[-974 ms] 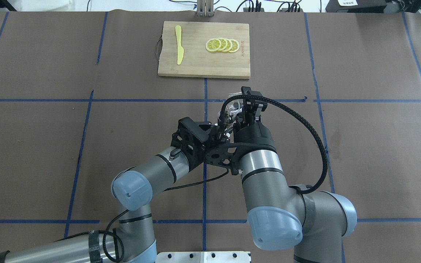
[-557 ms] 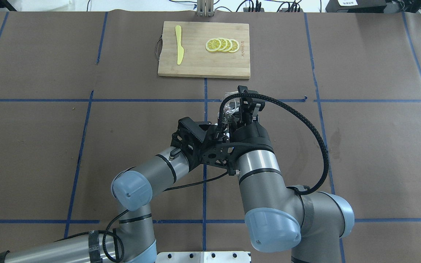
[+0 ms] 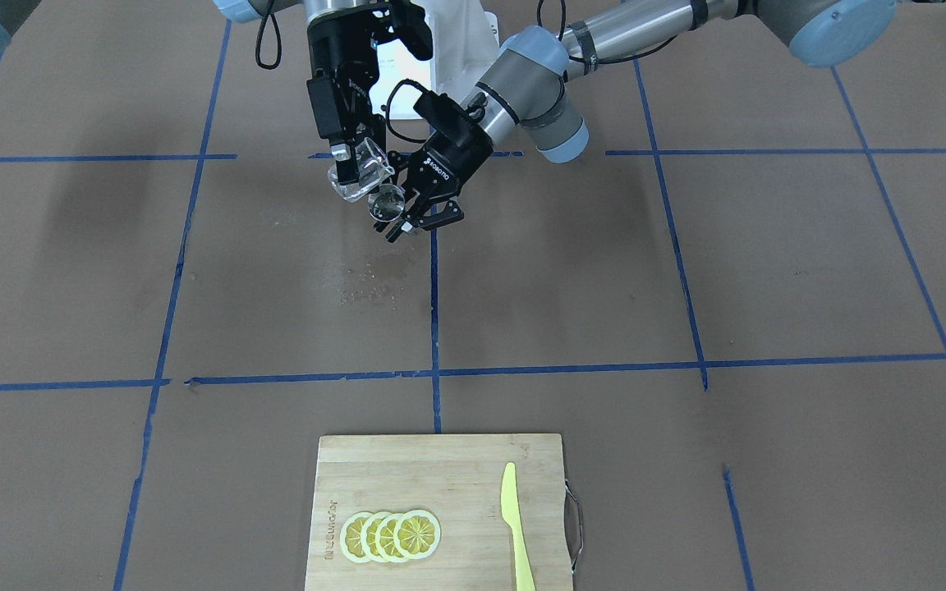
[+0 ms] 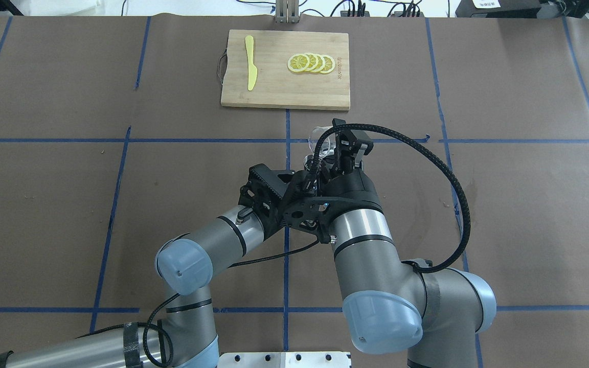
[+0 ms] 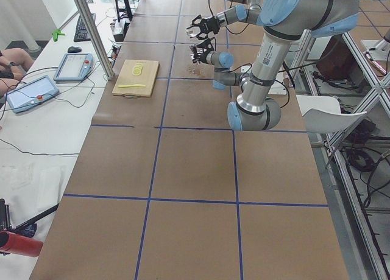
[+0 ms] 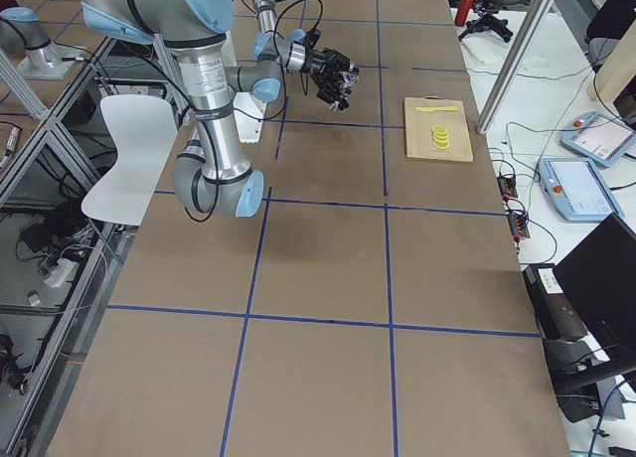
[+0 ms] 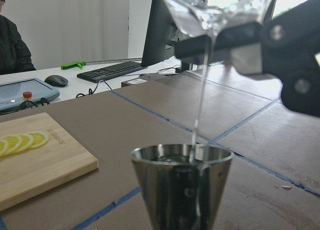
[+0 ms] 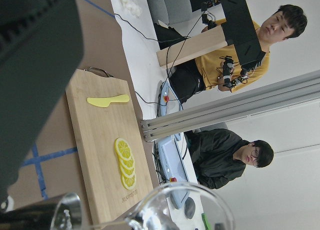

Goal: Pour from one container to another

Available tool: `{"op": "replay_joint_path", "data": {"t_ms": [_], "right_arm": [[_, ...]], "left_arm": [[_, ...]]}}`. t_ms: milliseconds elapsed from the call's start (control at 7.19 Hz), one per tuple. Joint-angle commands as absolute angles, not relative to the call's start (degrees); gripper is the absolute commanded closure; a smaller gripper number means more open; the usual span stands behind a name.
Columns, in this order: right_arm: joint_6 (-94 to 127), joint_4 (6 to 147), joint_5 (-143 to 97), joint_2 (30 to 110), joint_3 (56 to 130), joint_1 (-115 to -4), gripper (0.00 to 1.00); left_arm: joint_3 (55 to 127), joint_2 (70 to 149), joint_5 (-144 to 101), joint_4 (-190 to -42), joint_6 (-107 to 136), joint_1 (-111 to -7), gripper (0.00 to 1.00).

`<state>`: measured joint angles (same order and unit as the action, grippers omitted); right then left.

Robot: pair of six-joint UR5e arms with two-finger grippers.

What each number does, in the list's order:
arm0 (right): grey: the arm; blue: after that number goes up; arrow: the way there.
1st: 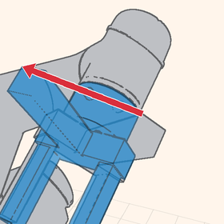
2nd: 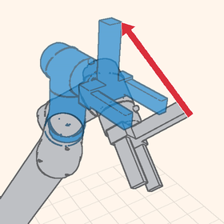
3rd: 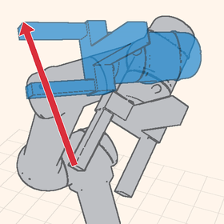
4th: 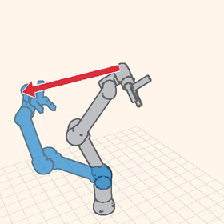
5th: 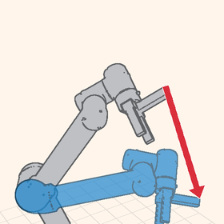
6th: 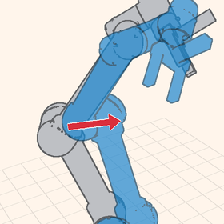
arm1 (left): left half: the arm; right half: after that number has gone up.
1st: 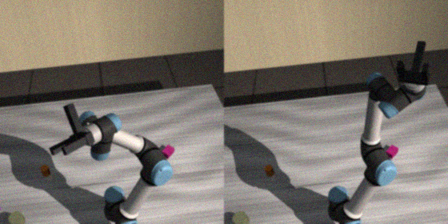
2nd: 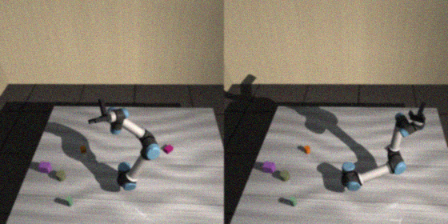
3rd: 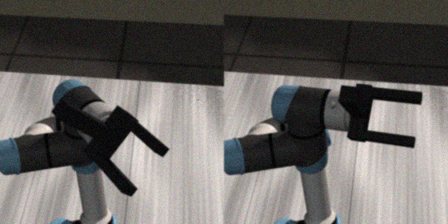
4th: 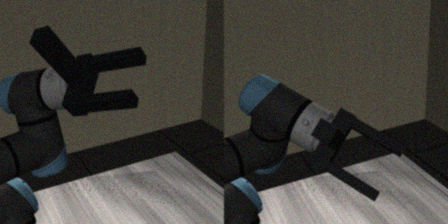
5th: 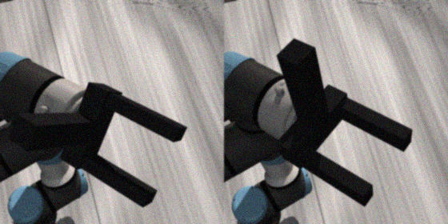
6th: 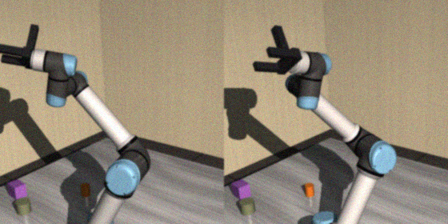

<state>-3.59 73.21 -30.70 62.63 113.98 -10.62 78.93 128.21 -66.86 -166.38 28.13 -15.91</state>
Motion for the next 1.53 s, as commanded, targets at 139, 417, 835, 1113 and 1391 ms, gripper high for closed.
{"op": "replay_joint_path", "data": {"t_ms": [139, 417, 835, 1113, 1391], "right_arm": [[6.04, 73.21, -31.37, 62.49, 115.04, -10.72, 1.00], [14.27, 73.13, -33.13, 62.49, 117.06, -11.07, 1.00], [29.84, 73.13, -33.22, 63.01, 119.43, -11.25, 1.00], [34.77, 73.21, -33.22, 63.72, 121.11, -11.51, 1.00], [41.18, 73.21, -33.22, 65.73, 122.25, -11.69, 1.00]], "left_arm": [[79.10, 127.79, -66.71, -166.55, 28.12, -16.00, 1.00], [79.28, 127.53, -66.53, -166.64, 28.12, -16.00, 1.00], [79.45, 127.44, -66.27, -166.73, 28.21, -16.08, 1.00], [82.51, 125.08, -66.09, -166.82, 28.21, -16.43, 1.00], [84.45, 124.02, -65.74, -166.99, 28.21, -18.01, 1.00]]}}
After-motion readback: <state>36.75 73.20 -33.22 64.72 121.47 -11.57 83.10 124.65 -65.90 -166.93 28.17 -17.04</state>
